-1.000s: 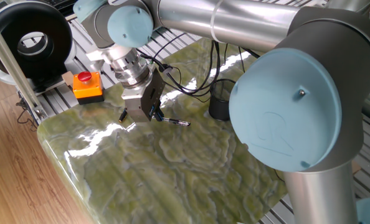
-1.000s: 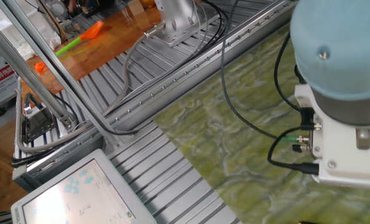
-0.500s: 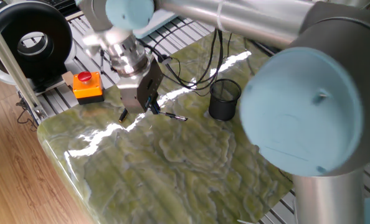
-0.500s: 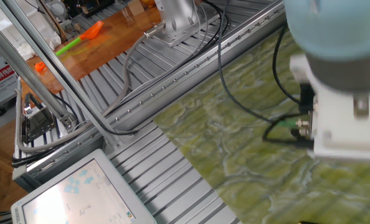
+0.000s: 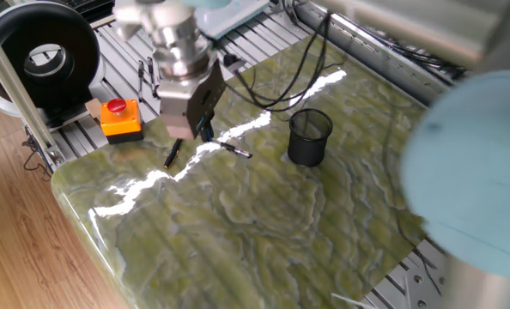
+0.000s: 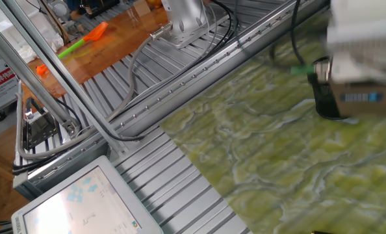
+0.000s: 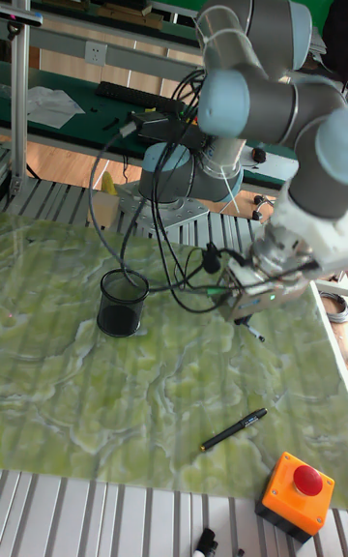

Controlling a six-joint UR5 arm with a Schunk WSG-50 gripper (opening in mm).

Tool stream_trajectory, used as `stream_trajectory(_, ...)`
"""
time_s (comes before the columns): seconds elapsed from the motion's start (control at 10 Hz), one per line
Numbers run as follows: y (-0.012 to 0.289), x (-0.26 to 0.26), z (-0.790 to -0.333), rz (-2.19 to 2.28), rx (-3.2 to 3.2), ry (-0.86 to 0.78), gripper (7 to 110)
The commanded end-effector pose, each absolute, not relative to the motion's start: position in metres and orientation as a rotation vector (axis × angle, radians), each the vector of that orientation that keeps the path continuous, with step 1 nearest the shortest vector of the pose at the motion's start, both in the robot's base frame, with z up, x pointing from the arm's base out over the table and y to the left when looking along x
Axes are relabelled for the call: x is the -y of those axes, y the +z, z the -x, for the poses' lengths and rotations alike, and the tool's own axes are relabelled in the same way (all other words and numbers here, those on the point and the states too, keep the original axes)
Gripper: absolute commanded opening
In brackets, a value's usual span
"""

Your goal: Put the pen into the pen holder

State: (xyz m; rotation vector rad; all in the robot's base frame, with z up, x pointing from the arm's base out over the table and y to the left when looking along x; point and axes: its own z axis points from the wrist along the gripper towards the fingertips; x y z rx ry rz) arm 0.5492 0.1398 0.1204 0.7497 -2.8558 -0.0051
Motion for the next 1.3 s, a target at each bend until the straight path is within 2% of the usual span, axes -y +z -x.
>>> stream_trajectory(0.0,0.16,-0.126,-0.541,-0.656,2.983,0.011,7)
stream_trajectory(0.1,0.169,-0.119,-0.541,-0.625,3.031,0.016,7)
stream_trajectory(0.3,0.187,-0.118,-0.553,-0.605,3.161,-0.082,7)
stream_trajectory(0.7,0.203,-0.08,-0.577,-0.582,3.238,-0.087,7)
stream_trajectory(0.9,0.208,-0.079,-0.605,-0.55,3.361,-0.248,7)
stream_trajectory(1.2,0.195,-0.034,-0.608,-0.568,3.378,-0.122,7)
